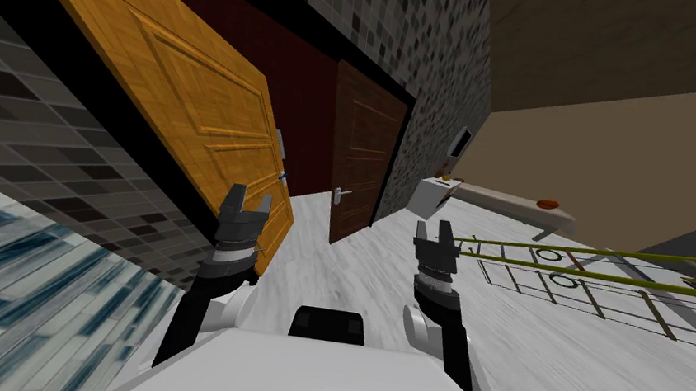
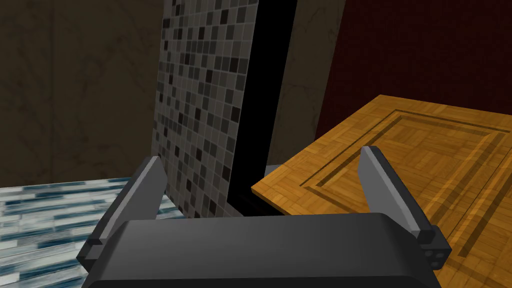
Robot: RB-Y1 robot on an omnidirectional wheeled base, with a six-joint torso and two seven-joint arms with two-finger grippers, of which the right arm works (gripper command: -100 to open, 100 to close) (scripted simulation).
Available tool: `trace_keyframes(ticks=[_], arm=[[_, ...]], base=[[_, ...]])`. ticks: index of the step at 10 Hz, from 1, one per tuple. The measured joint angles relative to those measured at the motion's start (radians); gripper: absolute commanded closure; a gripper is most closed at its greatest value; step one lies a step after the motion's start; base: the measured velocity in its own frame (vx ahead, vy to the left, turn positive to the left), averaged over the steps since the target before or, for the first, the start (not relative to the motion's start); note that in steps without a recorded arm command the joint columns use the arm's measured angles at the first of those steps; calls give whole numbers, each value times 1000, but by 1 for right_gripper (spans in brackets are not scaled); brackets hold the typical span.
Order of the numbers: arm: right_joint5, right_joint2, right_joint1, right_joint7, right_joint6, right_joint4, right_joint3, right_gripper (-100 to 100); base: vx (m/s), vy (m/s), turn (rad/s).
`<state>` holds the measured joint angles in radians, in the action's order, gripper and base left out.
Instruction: Push the door open
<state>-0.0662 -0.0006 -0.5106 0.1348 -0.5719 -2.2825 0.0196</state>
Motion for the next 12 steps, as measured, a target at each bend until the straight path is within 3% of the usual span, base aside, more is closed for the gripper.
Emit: trace_keyframes(ticks=[3,7,9,12], arm=[[2,-11,39,-2,22,57,-10,-100],[4,-22,85,-9,26,153,-24,-100],[4,-27,114,-12,46,192,-33,-100],[6,-33,168,-17,58,289,-48,-100]], base=[[132,-65,74],[83,-38,65],[88,-50,79],[103,-54,97]])
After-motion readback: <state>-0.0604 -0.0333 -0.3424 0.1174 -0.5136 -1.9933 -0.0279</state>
